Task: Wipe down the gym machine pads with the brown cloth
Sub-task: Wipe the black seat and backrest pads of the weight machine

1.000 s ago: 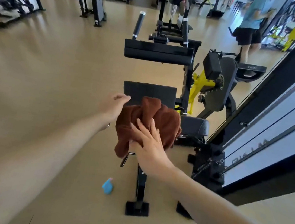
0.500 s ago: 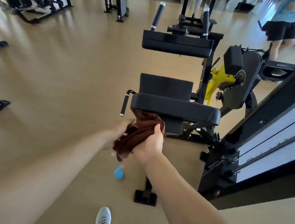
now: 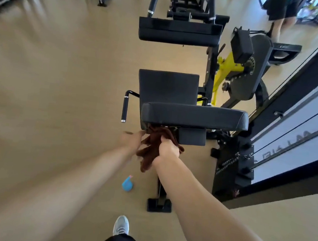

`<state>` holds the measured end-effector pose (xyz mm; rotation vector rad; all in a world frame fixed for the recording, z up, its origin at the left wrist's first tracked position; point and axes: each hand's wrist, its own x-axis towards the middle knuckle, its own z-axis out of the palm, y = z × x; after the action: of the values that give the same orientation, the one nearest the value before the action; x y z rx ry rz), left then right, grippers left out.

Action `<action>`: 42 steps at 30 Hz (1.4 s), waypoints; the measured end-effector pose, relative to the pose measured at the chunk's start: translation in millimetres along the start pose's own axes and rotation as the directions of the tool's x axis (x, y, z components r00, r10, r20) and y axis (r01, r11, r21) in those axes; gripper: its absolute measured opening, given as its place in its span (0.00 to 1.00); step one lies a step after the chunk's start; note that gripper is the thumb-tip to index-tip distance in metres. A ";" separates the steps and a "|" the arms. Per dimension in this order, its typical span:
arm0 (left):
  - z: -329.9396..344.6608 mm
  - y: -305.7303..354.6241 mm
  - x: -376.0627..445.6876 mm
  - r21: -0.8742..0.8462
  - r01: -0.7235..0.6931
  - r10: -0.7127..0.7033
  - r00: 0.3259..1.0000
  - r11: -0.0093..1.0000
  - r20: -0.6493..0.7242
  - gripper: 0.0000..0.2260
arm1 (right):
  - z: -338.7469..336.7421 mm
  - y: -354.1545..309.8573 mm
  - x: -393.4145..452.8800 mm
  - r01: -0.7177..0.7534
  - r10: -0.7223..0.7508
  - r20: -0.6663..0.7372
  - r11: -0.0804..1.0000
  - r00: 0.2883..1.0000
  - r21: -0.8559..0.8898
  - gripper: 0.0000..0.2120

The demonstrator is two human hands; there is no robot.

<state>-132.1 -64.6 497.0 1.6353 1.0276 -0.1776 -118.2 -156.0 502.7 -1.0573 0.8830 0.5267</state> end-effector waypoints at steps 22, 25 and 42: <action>-32.4 14.4 44.7 -0.178 0.065 -0.018 0.967 0.982 0.253 0.16 | 16.5 0.1 21.9 -0.151 0.054 0.179 0.793 0.982 0.590 0.13; -42.8 17.9 53.5 -0.129 0.055 -0.023 0.971 0.990 0.239 0.16 | 24.0 1.6 24.3 -0.161 0.043 0.197 0.757 0.979 0.633 0.07; -40.5 15.0 43.6 -0.072 0.034 -0.014 0.967 0.997 0.254 0.19 | 19.7 8.7 23.4 -0.027 -0.048 0.139 0.871 0.989 0.490 0.16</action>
<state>-111.0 -7.1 495.8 1.4880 0.8484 -0.3506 -104.4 -135.2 482.9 -0.5482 0.8214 0.3368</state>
